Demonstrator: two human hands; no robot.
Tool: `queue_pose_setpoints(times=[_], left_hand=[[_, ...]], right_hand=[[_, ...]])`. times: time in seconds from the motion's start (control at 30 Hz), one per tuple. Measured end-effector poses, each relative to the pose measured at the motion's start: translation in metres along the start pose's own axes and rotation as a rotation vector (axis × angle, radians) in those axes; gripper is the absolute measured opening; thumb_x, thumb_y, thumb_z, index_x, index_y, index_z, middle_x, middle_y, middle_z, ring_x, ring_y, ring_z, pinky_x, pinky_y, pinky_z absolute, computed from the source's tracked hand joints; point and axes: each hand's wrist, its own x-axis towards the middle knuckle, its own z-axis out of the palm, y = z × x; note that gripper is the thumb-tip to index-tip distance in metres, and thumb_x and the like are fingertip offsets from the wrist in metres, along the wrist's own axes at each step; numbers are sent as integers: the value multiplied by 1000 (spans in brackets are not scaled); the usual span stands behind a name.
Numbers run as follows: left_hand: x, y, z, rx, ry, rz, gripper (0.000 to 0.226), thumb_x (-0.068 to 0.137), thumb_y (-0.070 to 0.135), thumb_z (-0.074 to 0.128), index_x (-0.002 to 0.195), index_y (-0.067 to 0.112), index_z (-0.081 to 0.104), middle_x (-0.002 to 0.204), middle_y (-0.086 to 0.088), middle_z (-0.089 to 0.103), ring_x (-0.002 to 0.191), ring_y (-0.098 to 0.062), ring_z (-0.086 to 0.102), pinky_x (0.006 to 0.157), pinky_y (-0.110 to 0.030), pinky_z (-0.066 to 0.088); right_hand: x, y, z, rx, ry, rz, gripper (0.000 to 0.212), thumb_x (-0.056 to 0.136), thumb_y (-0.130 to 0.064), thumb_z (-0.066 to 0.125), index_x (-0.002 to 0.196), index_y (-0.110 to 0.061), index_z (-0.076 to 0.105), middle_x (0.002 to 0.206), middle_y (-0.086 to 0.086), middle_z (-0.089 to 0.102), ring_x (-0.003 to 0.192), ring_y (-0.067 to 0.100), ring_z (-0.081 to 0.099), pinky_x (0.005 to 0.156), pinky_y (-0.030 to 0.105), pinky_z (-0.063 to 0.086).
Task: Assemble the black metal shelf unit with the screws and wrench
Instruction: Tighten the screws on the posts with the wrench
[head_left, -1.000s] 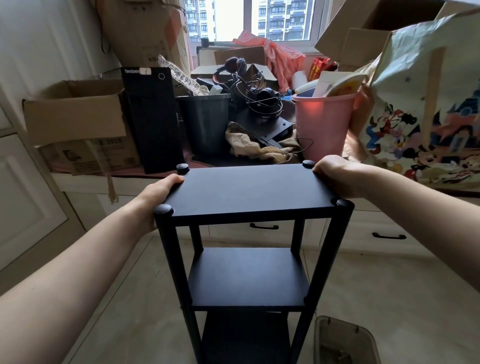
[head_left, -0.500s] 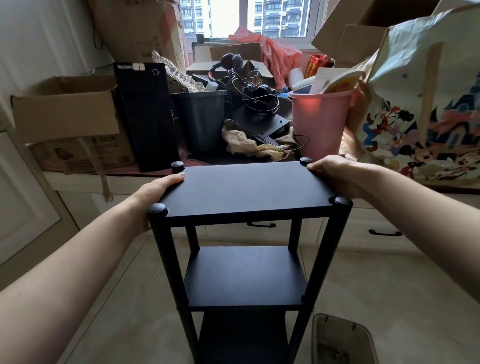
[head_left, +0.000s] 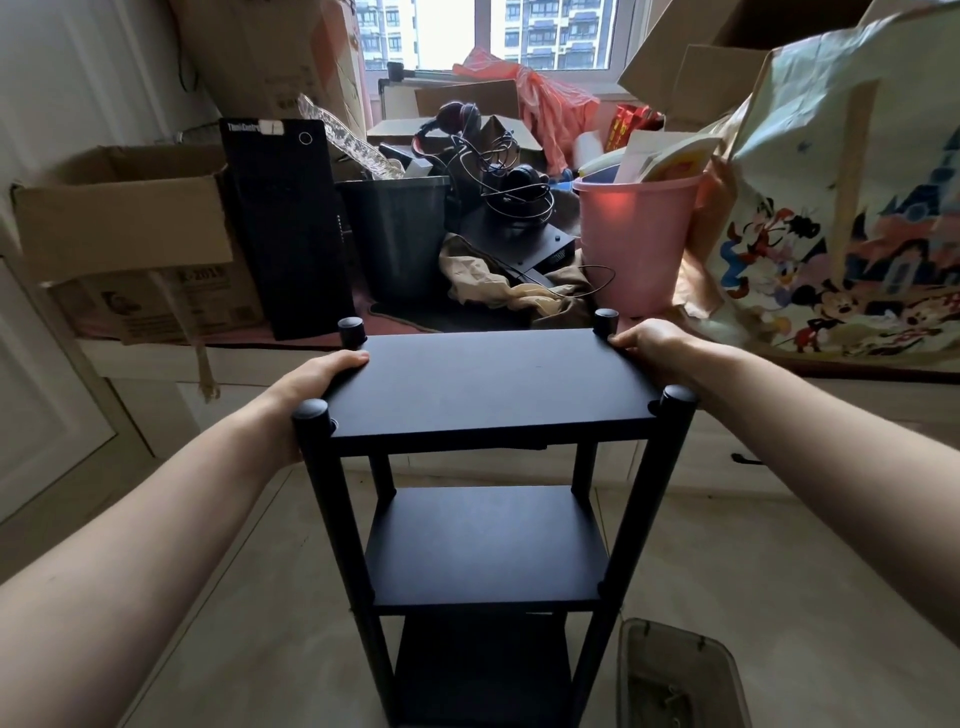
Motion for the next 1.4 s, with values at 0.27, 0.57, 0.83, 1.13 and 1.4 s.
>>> queue_pose_setpoints(times=[0.27, 0.57, 0.83, 1.13, 1.4], left_hand=[[-1, -7, 2, 1, -21, -9, 23, 95, 40, 61, 92, 19, 70, 70, 1, 73, 54, -15, 69, 53, -21, 48], [2, -22, 2, -9, -3, -36, 28, 92, 46, 64, 93, 19, 70, 68, 2, 73, 50, -13, 68, 57, -27, 45], [-12, -32, 1, -197, -75, 35, 29, 99, 43, 54, 103, 21, 73, 84, 3, 77, 65, -11, 73, 51, -19, 53], [-54, -52, -24, -140, -105, 76, 38, 78, 51, 63, 54, 23, 72, 68, 4, 65, 63, -13, 67, 69, -30, 44], [-67, -52, -10, -238, -151, 50, 46, 91, 51, 57, 54, 25, 68, 65, 8, 64, 79, -15, 73, 68, -30, 41]], right_hand=[[-3, 0, 2, -187, 56, -9, 28, 102, -19, 42, 83, -7, 59, 50, 3, 64, 56, 19, 59, 57, 28, 42], [8, 17, 3, -42, 21, 21, 42, 102, -24, 45, 133, 3, 54, 103, 17, 65, 90, 34, 62, 98, 37, 42], [4, 32, 5, 27, 45, -35, 28, 101, -35, 49, 94, -11, 62, 72, 5, 67, 61, 23, 64, 75, 31, 51], [-14, 56, 3, 271, -78, -82, 39, 99, -51, 47, 99, -16, 64, 79, 5, 63, 60, 19, 58, 52, 25, 41], [-58, 100, -7, 389, -20, -160, 36, 98, -47, 49, 83, -16, 59, 81, 3, 66, 85, 32, 67, 84, 45, 51]])
